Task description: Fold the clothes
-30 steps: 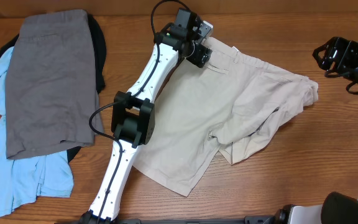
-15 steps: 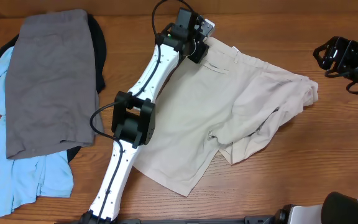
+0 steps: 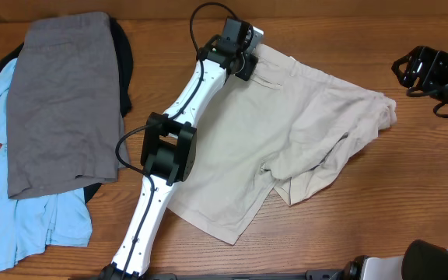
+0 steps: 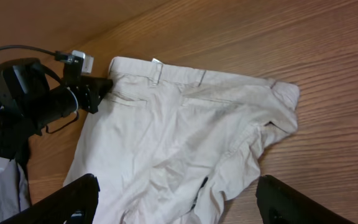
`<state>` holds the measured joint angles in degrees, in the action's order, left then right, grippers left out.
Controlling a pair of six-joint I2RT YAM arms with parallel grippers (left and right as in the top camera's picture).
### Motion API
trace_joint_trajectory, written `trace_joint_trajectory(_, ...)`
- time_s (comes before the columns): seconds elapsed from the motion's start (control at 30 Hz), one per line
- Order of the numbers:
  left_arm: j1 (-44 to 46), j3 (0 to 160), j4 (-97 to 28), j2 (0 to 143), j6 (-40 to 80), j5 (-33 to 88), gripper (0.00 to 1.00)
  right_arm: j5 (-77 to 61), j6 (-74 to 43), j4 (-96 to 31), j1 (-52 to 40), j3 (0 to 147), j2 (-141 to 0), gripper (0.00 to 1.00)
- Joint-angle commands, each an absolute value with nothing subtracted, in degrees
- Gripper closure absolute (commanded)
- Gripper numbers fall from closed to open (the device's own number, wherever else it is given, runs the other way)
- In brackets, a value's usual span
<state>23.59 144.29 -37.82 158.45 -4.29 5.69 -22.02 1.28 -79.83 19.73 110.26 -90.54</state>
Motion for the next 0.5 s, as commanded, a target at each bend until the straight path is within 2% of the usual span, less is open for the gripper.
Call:
trace_joint_trajectory(0.0,19.3,146.3,-40.1,158.0,2.9,-2.1,0.96,-21.5,1.5,-79.9,19.6,111.3,-90.6,0.15)
trace_joint_trajectory(0.1,14.0,149.9,-44.0,156.0,8.0,-2.1,0.96,-21.5,1.2,-79.9,19.6,111.3,-90.7,0.16)
trace_joint_trajectory(0.4,6.1,154.8,-50.8,154.8,17.6,-1.4,0.94,-22.9,-0.3,-82.9,19.5,111.3,-95.7,0.16)
trace_joint_trajectory(0.43,5.9,154.8,-50.9,154.8,17.5,-1.2,0.79,-22.9,-0.3,-83.2,19.4,111.3,-96.7,0.16)
trace_joint_trajectory(0.47,5.8,154.8,-51.0,154.8,17.0,-0.5,0.54,-23.1,-0.2,-83.4,19.2,111.3,-97.4,0.16)
